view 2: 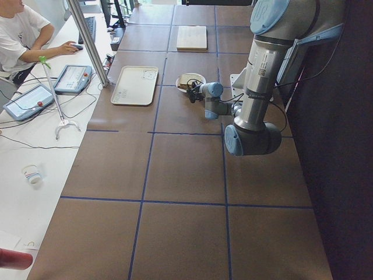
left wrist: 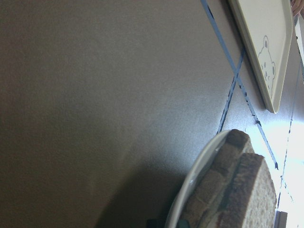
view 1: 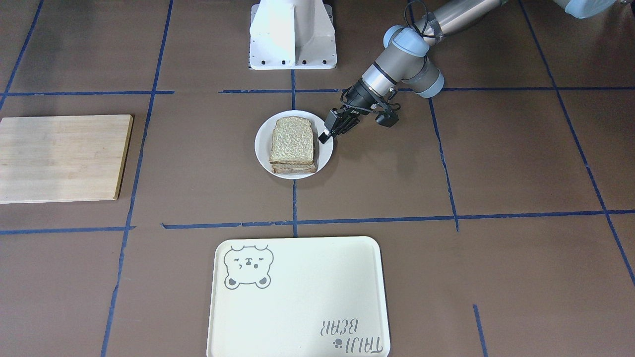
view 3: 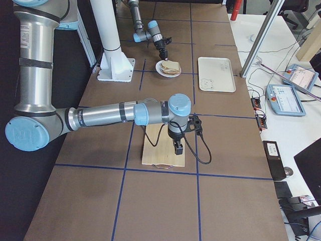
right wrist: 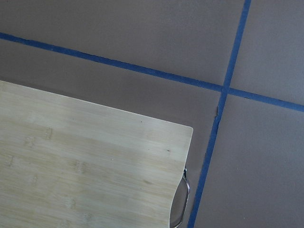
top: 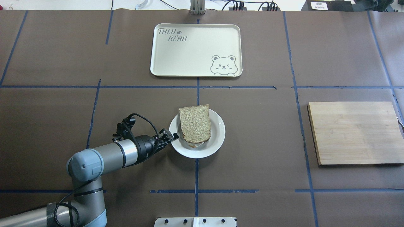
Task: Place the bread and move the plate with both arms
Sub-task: 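Grip the white plate rim nearest the robot with the left gripper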
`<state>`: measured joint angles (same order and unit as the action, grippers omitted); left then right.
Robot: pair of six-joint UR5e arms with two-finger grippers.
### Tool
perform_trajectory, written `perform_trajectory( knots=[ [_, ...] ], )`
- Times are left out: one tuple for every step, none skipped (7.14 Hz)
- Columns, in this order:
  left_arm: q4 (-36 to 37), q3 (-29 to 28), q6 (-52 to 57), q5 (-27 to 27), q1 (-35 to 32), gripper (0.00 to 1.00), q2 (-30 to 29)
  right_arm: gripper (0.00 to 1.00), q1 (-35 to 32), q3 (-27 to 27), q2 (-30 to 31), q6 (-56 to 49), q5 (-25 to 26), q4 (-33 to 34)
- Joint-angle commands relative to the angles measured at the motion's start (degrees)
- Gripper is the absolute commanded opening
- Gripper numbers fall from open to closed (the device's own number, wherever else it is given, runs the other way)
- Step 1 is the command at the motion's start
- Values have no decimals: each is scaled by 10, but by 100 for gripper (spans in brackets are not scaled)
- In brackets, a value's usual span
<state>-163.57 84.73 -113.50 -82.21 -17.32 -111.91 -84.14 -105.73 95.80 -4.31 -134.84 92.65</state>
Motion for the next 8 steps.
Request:
perform_trajectory(
  knots=[
    [-2, 2, 0, 0, 0, 3, 0, 100, 0, 0, 0, 0, -1, 0],
    [-23, 2, -1, 0, 0, 0, 0, 100, 0, 0, 1, 0, -2, 0],
    [-45, 6, 2, 10, -2, 0, 3, 100, 0, 0, 1, 0, -1, 0],
    [-53, 6, 6, 47, -2, 0, 4, 100, 0, 0, 2, 0, -2, -1],
    [-57, 7, 46, 52, -7, 0, -1, 100, 0, 0, 3, 0, -1, -1],
    [-79, 6, 106, 64, -17, 0, -8, 100, 0, 0, 3, 0, -1, -1],
    [-101, 4, 130, 79, -37, 0, -13, 100, 0, 0, 4, 0, 0, -1],
    [-101, -4, 132, 73, -72, 0, -45, 100, 0, 0, 4, 0, -1, -1]
  ],
)
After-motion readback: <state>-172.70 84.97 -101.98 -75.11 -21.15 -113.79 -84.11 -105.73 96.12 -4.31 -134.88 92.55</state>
